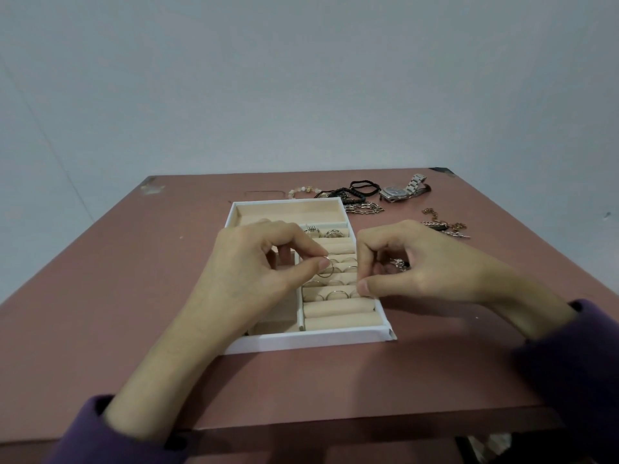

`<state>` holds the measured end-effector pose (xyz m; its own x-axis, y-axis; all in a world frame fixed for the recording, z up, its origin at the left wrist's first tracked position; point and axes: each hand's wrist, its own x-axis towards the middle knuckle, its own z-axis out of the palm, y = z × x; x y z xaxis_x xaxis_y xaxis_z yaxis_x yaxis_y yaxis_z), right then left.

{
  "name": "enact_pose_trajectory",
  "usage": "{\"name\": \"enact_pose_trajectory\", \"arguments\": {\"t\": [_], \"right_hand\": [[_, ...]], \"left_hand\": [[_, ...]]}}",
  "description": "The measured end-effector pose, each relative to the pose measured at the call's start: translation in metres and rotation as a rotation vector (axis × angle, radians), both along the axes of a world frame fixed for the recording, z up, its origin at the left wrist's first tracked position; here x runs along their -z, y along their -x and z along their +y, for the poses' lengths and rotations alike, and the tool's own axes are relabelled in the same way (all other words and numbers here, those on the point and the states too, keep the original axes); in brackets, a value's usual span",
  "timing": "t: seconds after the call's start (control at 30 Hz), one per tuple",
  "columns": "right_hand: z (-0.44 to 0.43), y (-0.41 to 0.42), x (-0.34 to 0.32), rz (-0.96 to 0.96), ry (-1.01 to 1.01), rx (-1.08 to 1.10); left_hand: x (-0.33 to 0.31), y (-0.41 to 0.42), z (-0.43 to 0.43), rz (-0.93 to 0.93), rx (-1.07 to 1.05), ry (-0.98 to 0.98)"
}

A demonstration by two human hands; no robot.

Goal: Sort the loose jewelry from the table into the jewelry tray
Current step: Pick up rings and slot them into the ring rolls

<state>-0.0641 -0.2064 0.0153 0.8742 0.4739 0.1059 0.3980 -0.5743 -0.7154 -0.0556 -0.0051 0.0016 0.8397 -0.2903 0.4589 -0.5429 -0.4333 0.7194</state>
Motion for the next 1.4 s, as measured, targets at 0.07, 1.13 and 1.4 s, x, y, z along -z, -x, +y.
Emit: {"name": "enact_pose_trajectory", "arguments": {"t": [0.07,1.13,1.4], "right_hand": [[0.000,-0.001,0.002,0.008,-0.002,0.003],[-0.009,-0.008,0.003,-0.104,-0.134,0.119],[-0.009,-0.009,0.004,-0.111,-0.136,0.132]], "left_hand": [[0.000,0.000,0.000,-0.010,0.003,-0.011],[-0.017,0.023,-0.005,0.067,0.121,-0.458],[-0.019,0.024,-0.006,0.040,0.146,-0.429]]}}
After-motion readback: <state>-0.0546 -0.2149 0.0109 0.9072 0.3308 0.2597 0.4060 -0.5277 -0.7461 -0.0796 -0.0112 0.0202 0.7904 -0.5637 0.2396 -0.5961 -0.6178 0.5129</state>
